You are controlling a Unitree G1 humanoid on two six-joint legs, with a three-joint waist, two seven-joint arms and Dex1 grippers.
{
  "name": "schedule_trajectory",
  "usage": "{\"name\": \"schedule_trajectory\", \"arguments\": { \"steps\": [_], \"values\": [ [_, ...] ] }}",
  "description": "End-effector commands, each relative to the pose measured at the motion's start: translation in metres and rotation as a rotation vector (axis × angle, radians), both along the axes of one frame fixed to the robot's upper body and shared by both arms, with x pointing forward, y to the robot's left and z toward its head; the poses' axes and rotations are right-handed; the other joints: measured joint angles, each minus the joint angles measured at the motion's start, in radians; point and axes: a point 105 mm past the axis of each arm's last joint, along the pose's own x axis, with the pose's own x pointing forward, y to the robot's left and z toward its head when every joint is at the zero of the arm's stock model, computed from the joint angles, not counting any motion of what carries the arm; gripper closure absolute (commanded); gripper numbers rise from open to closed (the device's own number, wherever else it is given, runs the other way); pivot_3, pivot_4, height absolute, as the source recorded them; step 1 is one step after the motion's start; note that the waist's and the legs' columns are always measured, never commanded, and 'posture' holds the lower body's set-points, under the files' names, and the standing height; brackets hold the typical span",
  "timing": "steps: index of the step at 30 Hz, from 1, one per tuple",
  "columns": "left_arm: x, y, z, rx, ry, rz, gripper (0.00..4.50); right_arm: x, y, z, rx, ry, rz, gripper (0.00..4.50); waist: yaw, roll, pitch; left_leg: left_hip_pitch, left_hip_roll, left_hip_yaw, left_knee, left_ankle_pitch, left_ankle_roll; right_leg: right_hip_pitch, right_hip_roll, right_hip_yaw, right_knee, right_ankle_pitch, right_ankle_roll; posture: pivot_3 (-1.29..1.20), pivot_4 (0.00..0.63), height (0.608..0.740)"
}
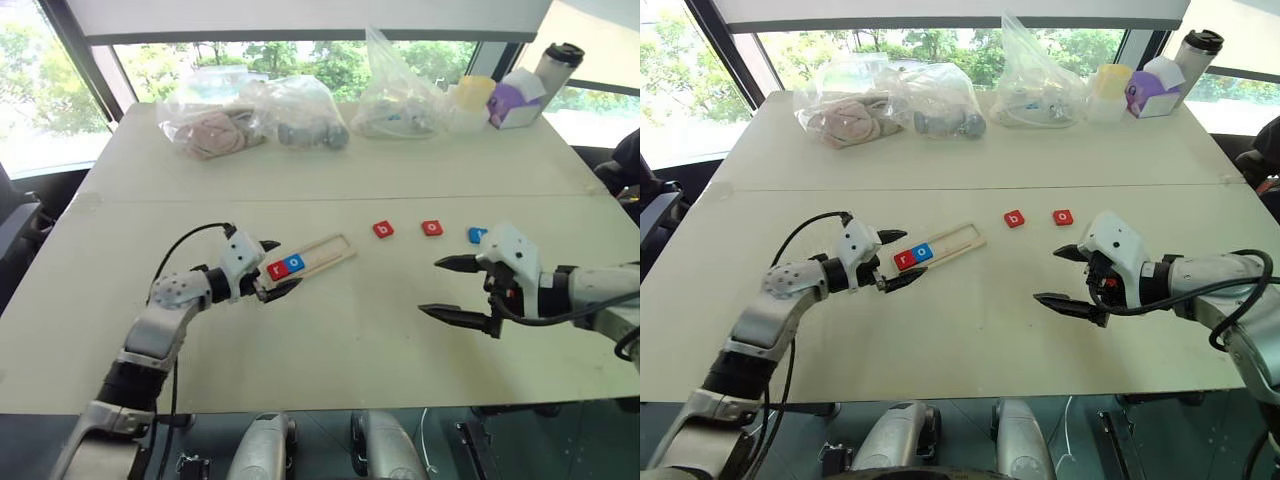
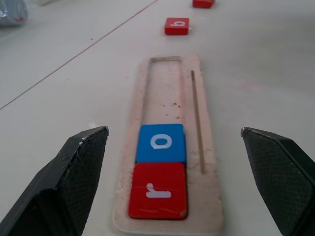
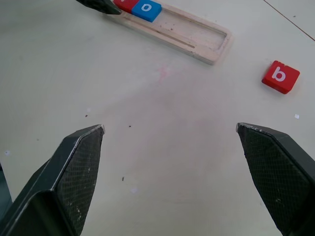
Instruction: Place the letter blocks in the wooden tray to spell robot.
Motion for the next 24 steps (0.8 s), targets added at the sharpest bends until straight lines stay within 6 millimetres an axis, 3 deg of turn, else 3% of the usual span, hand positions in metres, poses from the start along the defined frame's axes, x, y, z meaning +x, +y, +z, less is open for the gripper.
{"name": "schedule_trajectory", "arguments": {
  "steps": [1,15,16,21,24],
  "values": [
    [0.006,-0.002,-0.001,0.012,-0.041,0.004,0.00,-0.004,0.002,0.011,0.013,-0.049,-0.005,0.07,0.000,0.000,0.000,0.000,0.000,0.000,0.000,0.000,0.000,0.000,0.000,0.000,0.000,0.000,0.000,0.00,0.150,0.740],
    [0.011,0.003,-0.032,0.091,0.060,-0.044,0.00,-0.001,0.005,0.009,0.009,-0.062,-0.007,0.07,0.000,0.000,0.000,0.001,0.000,0.000,0.002,0.000,0.000,0.002,0.000,0.000,0.002,0.001,0.001,0.00,0.150,0.740],
    [0.012,0.004,-0.033,0.092,0.067,-0.043,0.51,-0.001,0.005,0.009,0.008,-0.063,-0.007,0.00,0.000,0.000,-0.001,0.002,0.000,0.000,0.002,0.000,0.000,0.003,0.000,0.000,0.002,0.001,0.001,0.00,0.150,0.740],
    [0.009,0.008,-0.042,0.092,0.126,-0.051,2.00,0.000,0.006,0.010,0.005,-0.066,-0.005,0.00,-0.001,0.000,-0.001,0.006,0.000,0.000,0.002,0.000,0.000,0.007,0.000,0.000,0.002,0.001,0.001,0.00,0.150,0.740],
    [0.003,0.005,-0.041,0.070,0.143,-0.085,2.00,0.000,0.005,0.011,0.004,-0.070,-0.006,0.00,-0.003,0.000,-0.001,0.011,0.000,0.000,0.002,0.000,0.000,0.012,0.000,0.000,0.002,0.000,0.000,0.00,0.150,0.740]
  ]
}}
